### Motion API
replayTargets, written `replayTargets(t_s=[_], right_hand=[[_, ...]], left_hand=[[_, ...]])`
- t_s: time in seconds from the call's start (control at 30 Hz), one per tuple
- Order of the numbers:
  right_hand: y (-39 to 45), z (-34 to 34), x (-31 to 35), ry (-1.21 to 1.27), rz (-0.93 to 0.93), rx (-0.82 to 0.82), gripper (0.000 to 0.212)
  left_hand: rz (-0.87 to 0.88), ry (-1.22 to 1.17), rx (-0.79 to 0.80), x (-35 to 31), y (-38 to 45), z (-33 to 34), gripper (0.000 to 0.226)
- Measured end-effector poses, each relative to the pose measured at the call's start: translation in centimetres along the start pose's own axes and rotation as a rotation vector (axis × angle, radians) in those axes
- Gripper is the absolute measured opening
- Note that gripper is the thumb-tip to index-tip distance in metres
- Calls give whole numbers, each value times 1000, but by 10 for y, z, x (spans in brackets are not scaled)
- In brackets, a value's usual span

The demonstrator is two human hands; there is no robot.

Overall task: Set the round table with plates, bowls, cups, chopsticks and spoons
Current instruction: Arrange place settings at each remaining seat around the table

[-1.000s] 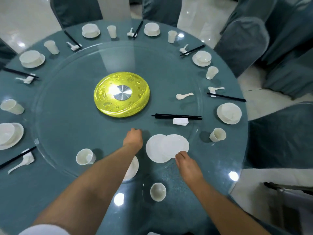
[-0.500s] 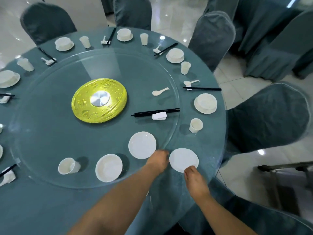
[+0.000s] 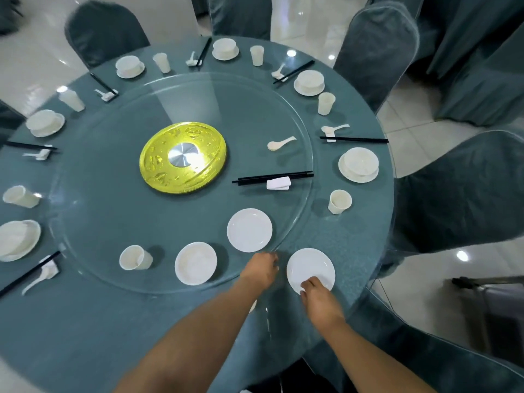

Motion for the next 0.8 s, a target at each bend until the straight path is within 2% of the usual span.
replayTargets(t_s=[0.2,0.3,0.43,0.53,0.8], right_hand=[[27,-28,44,15,-82,-39,28],[38,-40,70,6,-137,-58,23],[48,-50,110,39,-198,-69,25],[53,-50,131,25,-227,-61,28],[58,-49,156,-13,-274,-44,27]], left_hand=[[-45,63,-185,50,-6,-51,37],[-144,173,-255,92,-20,-77,54],[-436,193,-145,164,-41,-92,103],[-496,148,-43,186,-40,-90,122],[-457,196,-52,182,-25,-91,109]])
Point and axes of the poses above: each hand's wrist, its own y-axis towards the middle knuckle, its own z-axis out of the palm, x = y × z, the point moved 8 cm from there along y, towards the middle knuckle, and after that the axes turned 15 degrees about -x, right-handed, at the moved point
